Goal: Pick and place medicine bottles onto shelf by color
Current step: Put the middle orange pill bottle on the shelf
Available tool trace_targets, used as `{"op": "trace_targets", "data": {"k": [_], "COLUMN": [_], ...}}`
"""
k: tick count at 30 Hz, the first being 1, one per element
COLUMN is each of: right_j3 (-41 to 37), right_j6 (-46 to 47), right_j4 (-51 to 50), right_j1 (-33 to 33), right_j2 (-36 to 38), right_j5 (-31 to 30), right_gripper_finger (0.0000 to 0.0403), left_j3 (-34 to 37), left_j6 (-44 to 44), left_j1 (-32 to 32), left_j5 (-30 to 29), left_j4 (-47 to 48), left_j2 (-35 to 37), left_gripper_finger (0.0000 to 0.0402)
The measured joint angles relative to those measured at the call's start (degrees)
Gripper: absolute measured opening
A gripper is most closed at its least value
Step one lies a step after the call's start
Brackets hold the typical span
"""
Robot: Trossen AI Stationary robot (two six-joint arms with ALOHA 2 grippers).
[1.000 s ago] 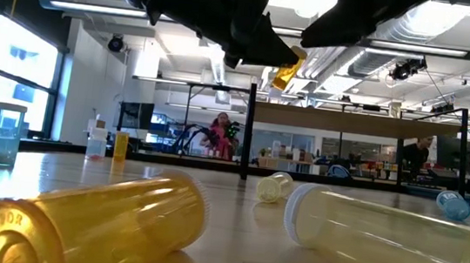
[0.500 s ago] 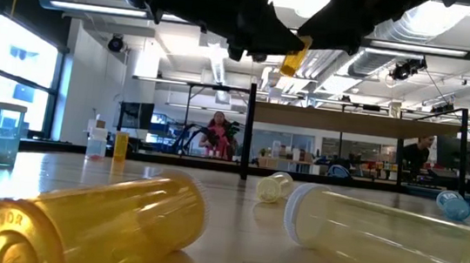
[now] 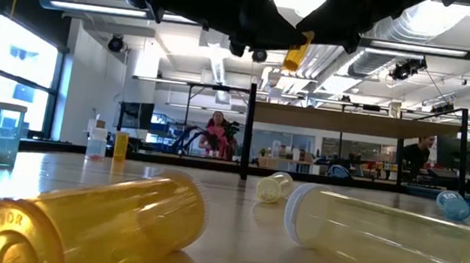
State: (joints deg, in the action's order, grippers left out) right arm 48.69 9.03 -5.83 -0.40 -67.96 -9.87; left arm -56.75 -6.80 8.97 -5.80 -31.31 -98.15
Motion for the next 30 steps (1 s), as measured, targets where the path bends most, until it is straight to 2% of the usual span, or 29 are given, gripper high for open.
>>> {"op": "trace_targets", "data": {"k": [10, 25, 30], "right_j3": [0.0, 0.0, 0.0], "right_j6": [1.0, 1.0, 1.0], "right_j4": [-0.1, -0.4, -0.6], "right_j1": [0.0, 0.0, 0.0], "right_j2": [0.0, 0.0, 0.0], "right_j5": [1.0, 0.6, -0.3], "right_gripper_finger": [0.0103, 0.0099, 0.0099], "left_j3": [0.0, 0.0, 0.0], "left_j6": [-1.3, -1.4, -1.9], "left_j1": [0.0, 0.0, 0.0], "left_j5": [-1.2, -1.3, -0.4], "left_j4": [-0.1, -0.2, 0.0], "left_j2": [0.0, 0.0, 0.0], "left_gripper_finger": [0.0083, 0.0085, 0.0117]}}
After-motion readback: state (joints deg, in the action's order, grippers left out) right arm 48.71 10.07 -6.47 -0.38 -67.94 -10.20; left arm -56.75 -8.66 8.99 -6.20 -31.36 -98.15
